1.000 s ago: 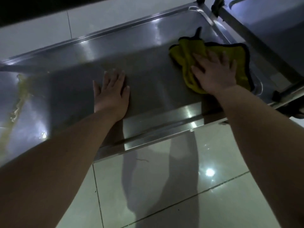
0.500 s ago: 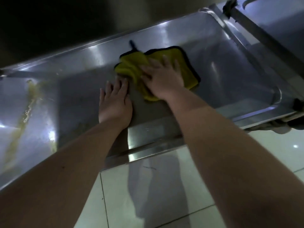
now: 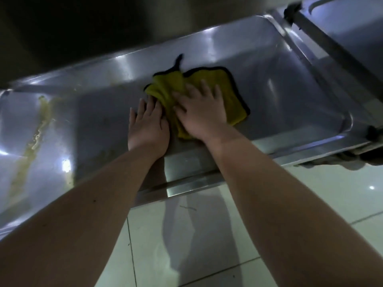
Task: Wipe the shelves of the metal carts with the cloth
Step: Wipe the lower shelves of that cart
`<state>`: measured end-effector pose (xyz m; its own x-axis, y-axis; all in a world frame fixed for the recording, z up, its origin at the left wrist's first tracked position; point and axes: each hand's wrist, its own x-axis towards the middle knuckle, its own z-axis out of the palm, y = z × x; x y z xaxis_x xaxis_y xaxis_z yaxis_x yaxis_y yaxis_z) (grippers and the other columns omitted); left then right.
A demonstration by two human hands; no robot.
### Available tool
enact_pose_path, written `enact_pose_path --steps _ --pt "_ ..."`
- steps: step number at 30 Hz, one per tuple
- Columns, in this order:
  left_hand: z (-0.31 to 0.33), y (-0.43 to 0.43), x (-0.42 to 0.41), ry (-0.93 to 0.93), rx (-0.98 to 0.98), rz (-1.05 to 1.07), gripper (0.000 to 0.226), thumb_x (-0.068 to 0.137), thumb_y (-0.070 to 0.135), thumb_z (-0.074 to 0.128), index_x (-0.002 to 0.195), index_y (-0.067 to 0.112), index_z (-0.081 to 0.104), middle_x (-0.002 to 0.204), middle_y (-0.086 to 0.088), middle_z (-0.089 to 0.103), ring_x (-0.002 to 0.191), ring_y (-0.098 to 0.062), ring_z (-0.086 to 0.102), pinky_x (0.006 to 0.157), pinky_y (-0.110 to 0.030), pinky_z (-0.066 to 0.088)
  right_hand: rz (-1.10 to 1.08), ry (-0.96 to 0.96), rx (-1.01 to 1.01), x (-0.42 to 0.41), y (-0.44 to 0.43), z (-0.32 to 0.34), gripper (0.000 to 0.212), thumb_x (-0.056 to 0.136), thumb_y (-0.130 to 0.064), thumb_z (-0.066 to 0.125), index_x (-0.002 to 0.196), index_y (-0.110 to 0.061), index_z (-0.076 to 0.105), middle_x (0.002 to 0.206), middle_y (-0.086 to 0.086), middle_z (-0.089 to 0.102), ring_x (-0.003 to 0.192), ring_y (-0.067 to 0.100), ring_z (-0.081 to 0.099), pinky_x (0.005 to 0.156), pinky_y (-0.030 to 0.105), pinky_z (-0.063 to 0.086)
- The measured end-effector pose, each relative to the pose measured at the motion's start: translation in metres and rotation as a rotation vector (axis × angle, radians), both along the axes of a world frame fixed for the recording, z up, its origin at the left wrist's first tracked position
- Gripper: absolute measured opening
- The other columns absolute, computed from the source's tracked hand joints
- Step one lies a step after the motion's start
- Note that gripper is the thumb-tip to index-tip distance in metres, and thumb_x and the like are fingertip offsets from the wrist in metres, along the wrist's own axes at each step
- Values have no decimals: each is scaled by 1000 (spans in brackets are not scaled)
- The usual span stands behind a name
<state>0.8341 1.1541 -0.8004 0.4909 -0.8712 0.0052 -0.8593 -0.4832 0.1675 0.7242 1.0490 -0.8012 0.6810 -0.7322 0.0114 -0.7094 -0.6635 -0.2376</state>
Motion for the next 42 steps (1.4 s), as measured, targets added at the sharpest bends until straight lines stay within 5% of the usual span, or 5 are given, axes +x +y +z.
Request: enact_pose_path --steps 12,21,24,28,42 --pt "-7 1 7 -39 -9 -21 52 102 29 26 154 23 20 162 -5 13 149 -27 6 120 -42 1 -557 25 57 -126 -77 1 52 98 -56 25 149 -44 26 161 1 19 147 39 8 116 61 3" --pt "11 26 11 541 -402 179 66 93 3 32 154 26 21 163 0 11 149 -16 6 116 -16 5 -69 44 41 -13 105 -2 48 100 -54 20 147 -48 24 162 -6 14 149 33 -1 116 59 -6" --pt "24 59 30 383 -382 -13 54 98 6 35 150 19 32 160 -3 22 149 -18 9 112 -8 3 -86 59 50 -17 98 -2 48 100 -56 19 148 -50 18 162 -7 13 149 32 -3 116 59 -8" --pt "20 136 79 102 -109 -172 52 101 13 37 152 13 26 161 -8 19 150 -25 6 120 -33 -2 -90 71 11 -18 105 2 49 100 -56 19 148 -49 20 161 -5 18 149 33 3 116 60 -4" --pt "9 220 112 -33 -42 122 55 100 23 32 154 19 21 162 -3 15 150 -23 1 119 -52 -6 -50 201 67 68 187 7 51 99 -55 17 149 -47 17 163 -4 11 148 39 -1 114 62 -4"
